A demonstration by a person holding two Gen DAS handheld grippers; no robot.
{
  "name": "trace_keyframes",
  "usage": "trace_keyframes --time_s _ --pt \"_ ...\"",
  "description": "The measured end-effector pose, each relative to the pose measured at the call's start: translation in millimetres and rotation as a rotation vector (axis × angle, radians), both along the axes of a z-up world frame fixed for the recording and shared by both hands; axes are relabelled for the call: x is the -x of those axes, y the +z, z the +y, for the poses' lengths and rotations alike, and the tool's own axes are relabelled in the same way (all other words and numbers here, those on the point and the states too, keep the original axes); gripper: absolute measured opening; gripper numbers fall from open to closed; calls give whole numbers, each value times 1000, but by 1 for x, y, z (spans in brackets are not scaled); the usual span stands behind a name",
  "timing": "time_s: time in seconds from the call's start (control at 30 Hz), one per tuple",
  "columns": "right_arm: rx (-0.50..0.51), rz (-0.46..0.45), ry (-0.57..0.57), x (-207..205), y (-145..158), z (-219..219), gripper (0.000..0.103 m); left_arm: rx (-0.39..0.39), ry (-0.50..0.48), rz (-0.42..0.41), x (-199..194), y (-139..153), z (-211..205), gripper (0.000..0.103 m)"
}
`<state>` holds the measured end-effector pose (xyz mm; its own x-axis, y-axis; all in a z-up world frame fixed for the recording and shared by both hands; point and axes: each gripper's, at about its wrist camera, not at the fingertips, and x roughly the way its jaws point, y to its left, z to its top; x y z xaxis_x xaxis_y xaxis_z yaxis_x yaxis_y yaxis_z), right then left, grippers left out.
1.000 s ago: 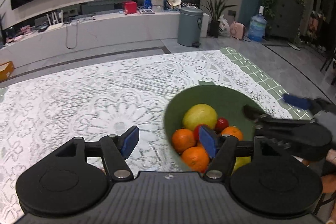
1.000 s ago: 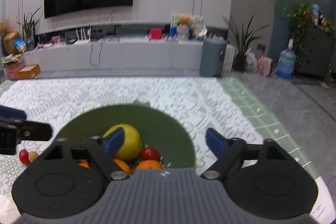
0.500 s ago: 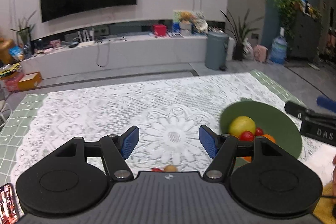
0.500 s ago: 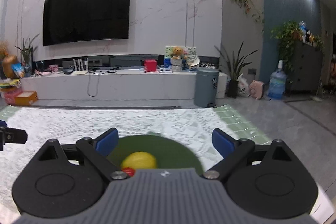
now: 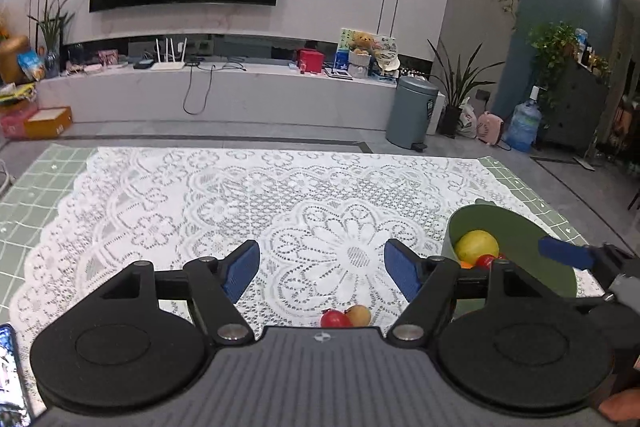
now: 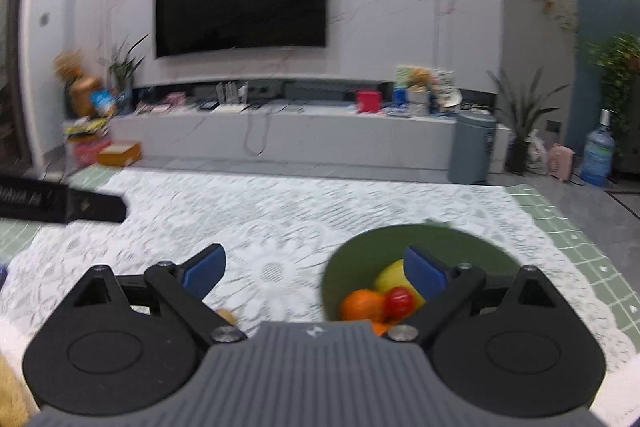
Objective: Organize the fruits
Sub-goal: 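Move both grippers back toward the last tomato and small brown fruit, then close the left gripper on the red tomato while the right gripper grasps the small brown fruit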
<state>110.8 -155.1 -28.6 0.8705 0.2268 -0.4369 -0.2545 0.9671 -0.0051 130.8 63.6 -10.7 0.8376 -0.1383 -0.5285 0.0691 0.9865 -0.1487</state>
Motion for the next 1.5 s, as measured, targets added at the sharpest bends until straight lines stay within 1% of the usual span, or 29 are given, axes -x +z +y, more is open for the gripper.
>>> trace_keyframes --time_s 0.07,0.13,0.27,0.33,0.43,0.5,0.57,0.63,0.7,0.77,0.83,0.9,1.03,1.1,1.13,1.3,1.5 --pt "19 19 29 -2 -6 15 93 -1 -2 13 -2 -8 5 83" --pt "34 32 49 -4 -11 25 93 -19 -11 27 -5 -15 8 83" --pt "81 52 104 -12 -22 44 92 -44 -30 51 -12 -31 9 79" --pt "107 54 126 -14 -28 55 92 -41 -39 55 -16 -39 9 78" --pt "145 54 143 -18 -35 65 89 -24 -49 80 -23 -51 12 76" --pt "153 55 147 -21 -40 68 88 -22 -48 83 -25 -57 13 75" --pt "150 62 152 -25 -46 69 81 -10 -48 89 -27 -61 15 72" --pt "149 74 154 -30 -51 70 77 7 -39 97 -30 -65 18 71" --pt "148 83 152 -35 -56 71 73 17 -28 105 -31 -69 20 66" --pt "141 93 156 -39 -61 72 67 12 -19 116 -32 -73 21 63" --pt "138 101 164 -41 -64 73 65 -4 -12 121 -32 -76 20 61" --pt "137 107 179 -43 -67 74 62 -9 -11 130 -33 -78 20 57" --pt "147 132 206 -45 -75 79 53 24 -19 160 -37 -84 22 51" --pt "138 152 211 -48 -79 79 51 35 -29 172 -39 -86 22 46" --pt "135 155 210 -48 -80 78 51 39 -34 176 -39 -88 22 45" --pt "120 179 205 -53 -84 76 45 77 -62 204 -42 -93 21 42" --pt "90 199 200 -59 -86 74 38 85 -87 214 -43 -96 17 41"
